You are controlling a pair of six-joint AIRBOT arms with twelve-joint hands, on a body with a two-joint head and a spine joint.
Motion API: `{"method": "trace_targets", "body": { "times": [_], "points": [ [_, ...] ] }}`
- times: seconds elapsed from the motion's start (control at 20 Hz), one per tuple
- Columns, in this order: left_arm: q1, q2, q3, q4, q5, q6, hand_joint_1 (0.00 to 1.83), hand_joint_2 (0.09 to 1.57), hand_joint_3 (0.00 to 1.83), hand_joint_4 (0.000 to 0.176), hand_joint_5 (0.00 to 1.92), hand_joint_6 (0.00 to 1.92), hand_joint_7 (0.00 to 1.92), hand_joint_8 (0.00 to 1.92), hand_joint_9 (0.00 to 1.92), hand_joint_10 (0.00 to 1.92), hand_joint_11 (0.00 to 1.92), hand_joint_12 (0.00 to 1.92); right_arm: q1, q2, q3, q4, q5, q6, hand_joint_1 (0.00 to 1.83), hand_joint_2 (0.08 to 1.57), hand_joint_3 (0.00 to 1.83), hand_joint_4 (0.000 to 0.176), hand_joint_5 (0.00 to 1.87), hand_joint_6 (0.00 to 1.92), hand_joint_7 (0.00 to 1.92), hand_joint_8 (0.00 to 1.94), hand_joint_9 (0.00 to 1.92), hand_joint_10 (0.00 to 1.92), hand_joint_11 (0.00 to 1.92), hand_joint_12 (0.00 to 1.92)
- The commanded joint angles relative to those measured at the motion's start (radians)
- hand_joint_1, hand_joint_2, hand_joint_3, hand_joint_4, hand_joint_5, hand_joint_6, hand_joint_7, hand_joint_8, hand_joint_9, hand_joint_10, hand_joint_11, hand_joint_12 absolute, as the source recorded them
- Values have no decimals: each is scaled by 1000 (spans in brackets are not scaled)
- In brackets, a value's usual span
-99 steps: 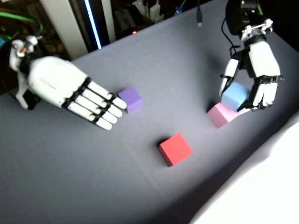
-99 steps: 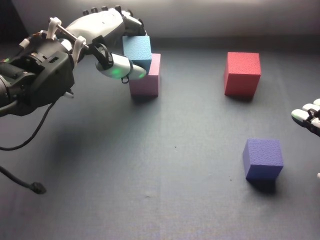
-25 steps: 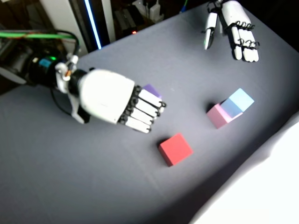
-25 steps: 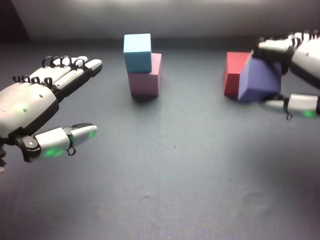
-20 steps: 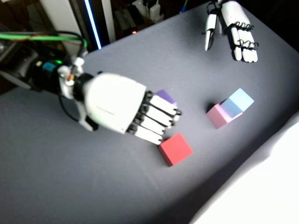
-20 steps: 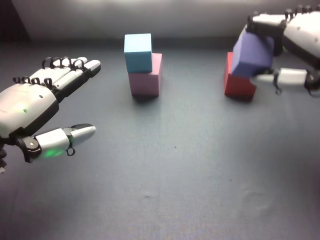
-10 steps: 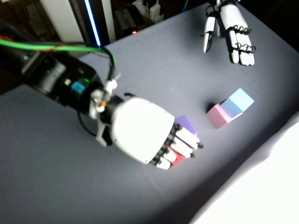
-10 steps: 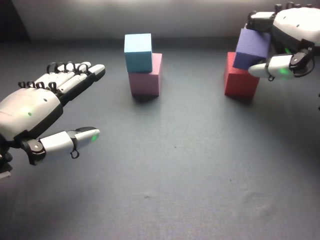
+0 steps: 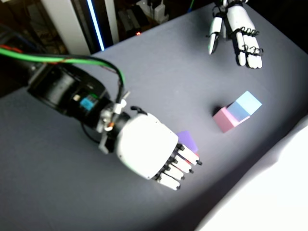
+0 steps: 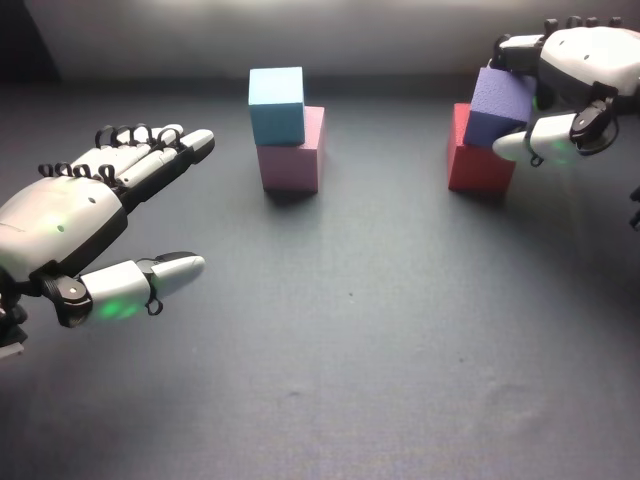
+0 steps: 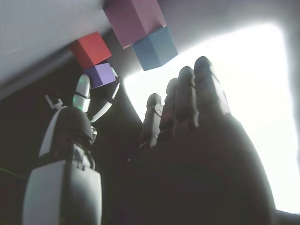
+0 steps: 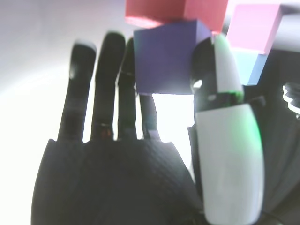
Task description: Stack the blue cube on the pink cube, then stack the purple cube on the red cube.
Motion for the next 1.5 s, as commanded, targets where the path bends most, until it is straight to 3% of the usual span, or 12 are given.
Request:
{"method": "trace_targets", "body": {
  "times": [0.0, 0.1, 0.3, 0.35, 0.4, 0.45, 0.5, 0.55, 0.6, 0.65, 1.05, 1.45],
  "points": [
    [-5, 0, 5, -5, -123, -5, 504, 1289, 0, 139, 0, 0, 0, 0, 0, 0, 0, 0, 11, 2, 10, -4, 102, 0, 1062, 1306, 1, 0, 644, 1485, 477, 944, 325, 1026, 49, 1724],
    [-4, 0, 5, -5, -124, -5, 517, 1287, 0, 137, 0, 0, 0, 0, 0, 0, 0, 0, 11, 2, 11, -1, 98, -2, 1000, 1256, 0, 0, 269, 672, 405, 580, 200, 988, 1, 1651],
    [-3, 0, 4, -5, -126, -7, 497, 1286, 0, 133, 0, 0, 0, 0, 0, 0, 0, 0, 11, 3, 10, 6, 95, -2, 849, 1244, 0, 0, 61, 57, 250, 41, 115, 567, 0, 1363],
    [-2, 0, 4, -5, -126, -8, 500, 1291, 1, 128, 0, 0, 0, 0, 0, 0, 0, 0, 11, 3, 8, 6, 96, -2, 898, 1218, 0, 25, 34, 19, 338, 90, 98, 1003, 0, 1702],
    [-2, 0, 4, -5, -126, -9, 500, 1292, 1, 136, 0, 0, 0, 0, 0, 0, 0, 0, 11, 3, 4, 6, 96, -2, 885, 1211, 0, 57, 6, 3, 179, 30, 19, 779, 0, 1636],
    [-1, 1, 2, -5, -127, -9, 512, 1294, 1, 141, 0, 0, 0, 0, 0, 0, 0, 0, 11, 4, -4, 6, 99, -7, 781, 1195, 4, 156, 0, 0, 6, 0, 0, 63, 0, 1252],
    [0, 1, 2, -6, -127, -9, 512, 1294, 1, 141, 0, 0, 0, 0, 0, 0, 0, 0, 11, 4, -7, 6, 101, -8, 781, 1195, 4, 156, 0, 0, 6, 0, 0, 63, 0, 1252],
    [1, 1, 1, -8, -128, -9, 505, 1295, 2, 154, 0, 0, 0, 0, 0, 0, 0, 0, 11, 4, -13, 6, 109, -8, 763, 1211, 0, 172, 0, 0, 0, 0, 0, 12, 0, 868],
    [2, 1, 0, -9, -129, -9, 520, 1296, 1, 147, 0, 0, 0, 0, 0, 0, 0, 0, 11, 4, -23, 6, 120, -9, 733, 1188, 11, 175, 0, 0, 0, 0, 0, 2, 0, 173],
    [4, 2, -2, -10, -129, -9, 527, 1299, 2, 135, 0, 0, 0, 0, 0, 0, 0, 0, 11, 11, -37, 6, 136, -10, 686, 1189, 16, 176, 0, 0, 0, 0, 0, 0, 0, 34],
    [31, 27, -31, -30, -178, -9, 499, 1282, 0, 140, 0, 0, 0, 0, 0, 0, 0, 0, -95, 168, -255, -31, 394, -11, 420, 1146, 1, 176, 0, 0, 0, 0, 0, 0, 0, 0],
    [62, 53, -78, -35, -277, -8, 336, 1284, 3, 150, 0, 0, 0, 0, 0, 0, 0, 0, -435, 366, -537, -62, 810, -11, 215, 1170, 1, 176, 0, 0, 0, 0, 0, 0, 0, 0]
  ]
}}
